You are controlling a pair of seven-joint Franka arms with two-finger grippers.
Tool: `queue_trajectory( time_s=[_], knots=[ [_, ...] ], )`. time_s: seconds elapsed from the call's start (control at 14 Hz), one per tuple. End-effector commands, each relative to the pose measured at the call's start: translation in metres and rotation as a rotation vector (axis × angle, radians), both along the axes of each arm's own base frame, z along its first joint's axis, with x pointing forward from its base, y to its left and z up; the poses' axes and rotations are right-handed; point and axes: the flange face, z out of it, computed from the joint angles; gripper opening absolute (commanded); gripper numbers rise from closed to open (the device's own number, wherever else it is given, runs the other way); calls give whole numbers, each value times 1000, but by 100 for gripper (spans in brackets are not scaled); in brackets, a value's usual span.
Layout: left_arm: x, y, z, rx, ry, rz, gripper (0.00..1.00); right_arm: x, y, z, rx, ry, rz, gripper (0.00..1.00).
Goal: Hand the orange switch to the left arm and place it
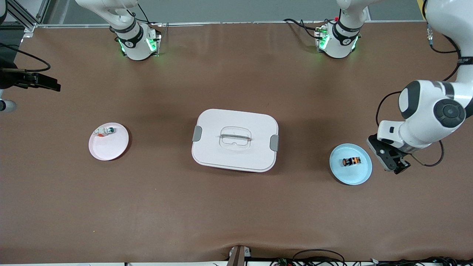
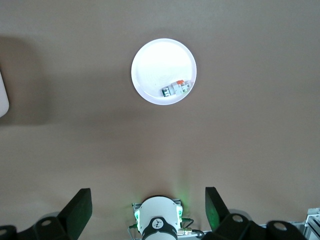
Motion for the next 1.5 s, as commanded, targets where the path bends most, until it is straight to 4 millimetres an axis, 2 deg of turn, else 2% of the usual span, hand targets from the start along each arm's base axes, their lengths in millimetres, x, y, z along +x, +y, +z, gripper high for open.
queue_trajectory(
  time_s=[0.0, 0.21, 0.36, 0.5, 0.78, 0.85, 1.0, 1.28, 1.42],
  knots=[
    [6, -6, 50, -1, 17, 149, 100, -9, 2, 5, 8, -20, 2, 100],
    [3, -26, 99, 0, 16, 316, 100, -14, 4, 15, 11, -45, 6, 100],
    [-4, -31, 118, -4, -4, 435, 100, -17, 3, 20, 14, -56, 3, 100],
    [-10, -31, 125, -20, 16, 571, 100, -19, 2, 22, 20, -60, 3, 100],
    [-20, -32, 169, -32, 30, 861, 100, -27, -1, 28, 34, -105, 85, 100],
    [-25, -29, 189, -31, 13, 901, 100, -32, -2, 28, 35, -118, 87, 100],
    [-31, -27, 203, -19, 18, 929, 100, -45, -2, 30, 34, -154, 88, 100],
    [-34, -21, 224, -25, 4, 945, 100, -45, -2, 34, 33, -168, 88, 100],
    [-36, -24, 229, -16, -10, 925, 100, -45, -1, 37, 33, -181, 90, 100]
  ],
)
